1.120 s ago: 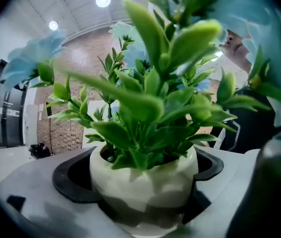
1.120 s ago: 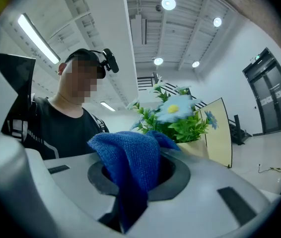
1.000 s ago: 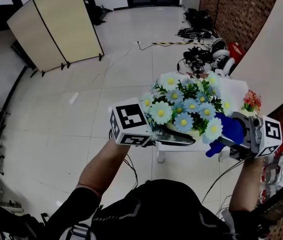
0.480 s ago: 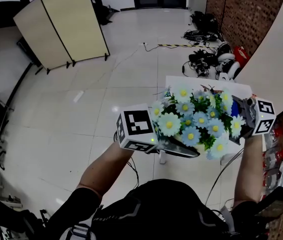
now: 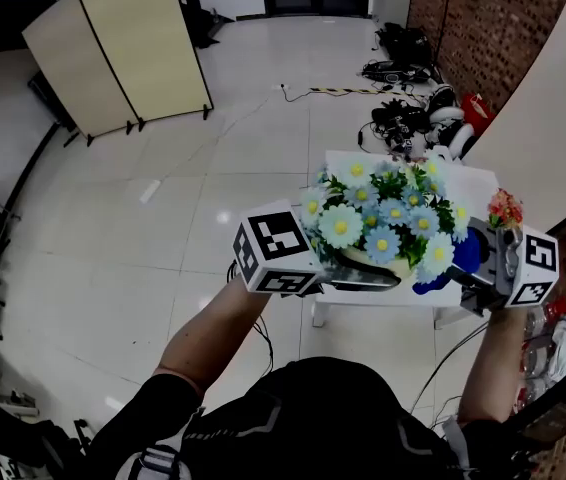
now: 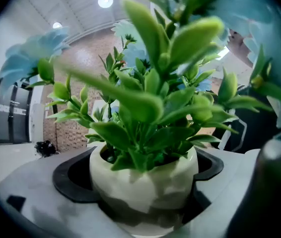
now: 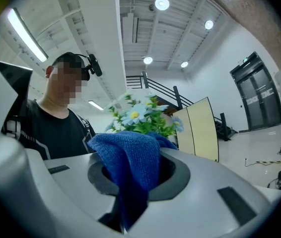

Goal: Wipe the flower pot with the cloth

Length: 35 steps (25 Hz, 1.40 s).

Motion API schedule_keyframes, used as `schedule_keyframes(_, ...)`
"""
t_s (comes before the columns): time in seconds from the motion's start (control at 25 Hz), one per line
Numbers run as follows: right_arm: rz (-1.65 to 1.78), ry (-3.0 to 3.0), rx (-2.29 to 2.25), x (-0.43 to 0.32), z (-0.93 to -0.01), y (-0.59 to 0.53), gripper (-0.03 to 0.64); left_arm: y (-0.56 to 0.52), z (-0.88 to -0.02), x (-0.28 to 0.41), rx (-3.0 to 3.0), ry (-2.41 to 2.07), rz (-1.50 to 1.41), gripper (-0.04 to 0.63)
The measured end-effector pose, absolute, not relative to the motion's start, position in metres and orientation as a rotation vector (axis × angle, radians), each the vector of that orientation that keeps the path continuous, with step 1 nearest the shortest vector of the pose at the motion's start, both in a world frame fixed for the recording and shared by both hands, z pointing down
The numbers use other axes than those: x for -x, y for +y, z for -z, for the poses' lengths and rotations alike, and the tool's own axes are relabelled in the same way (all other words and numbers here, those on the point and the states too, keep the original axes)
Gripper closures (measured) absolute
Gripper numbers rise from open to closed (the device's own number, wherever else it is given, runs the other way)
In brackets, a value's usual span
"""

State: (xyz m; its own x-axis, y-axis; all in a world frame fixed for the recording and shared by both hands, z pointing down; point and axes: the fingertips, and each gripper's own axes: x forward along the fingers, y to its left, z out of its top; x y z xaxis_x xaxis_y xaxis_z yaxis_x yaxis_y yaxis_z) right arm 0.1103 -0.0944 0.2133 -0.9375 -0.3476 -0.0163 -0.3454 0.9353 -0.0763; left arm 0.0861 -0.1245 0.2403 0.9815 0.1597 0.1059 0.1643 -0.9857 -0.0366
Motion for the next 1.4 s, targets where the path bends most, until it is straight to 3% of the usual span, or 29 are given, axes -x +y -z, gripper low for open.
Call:
schedule_keyframes(0.32, 0.083, 3.084, 0.669, -0.076, -0.228, -0.073, 0.540, -0.143, -0.253, -0.091, 3.119, -0.067, 0.210, 0.038)
schedule_keyframes(0.6, 0.080, 2.966, 0.801, -0.139, -0.212, -0.118, 0.540, -0.128, -0.246, -0.088, 3.033, -0.125, 0.230, 0.038)
schedule_keyframes(1.08, 0.138, 3.100, 0.277, -0.111, -0.214, -0.149, 0.540, -0.102, -0.234, -0.080, 2.972, -0.299, 0.212, 0.038)
schedule_keyframes(1.4, 0.098, 3.082, 0.419, -0.113, -0.236, -0.115, 0.540, -0.138, -0.249, -0.081, 3.020, -0.085, 0.237, 0.038)
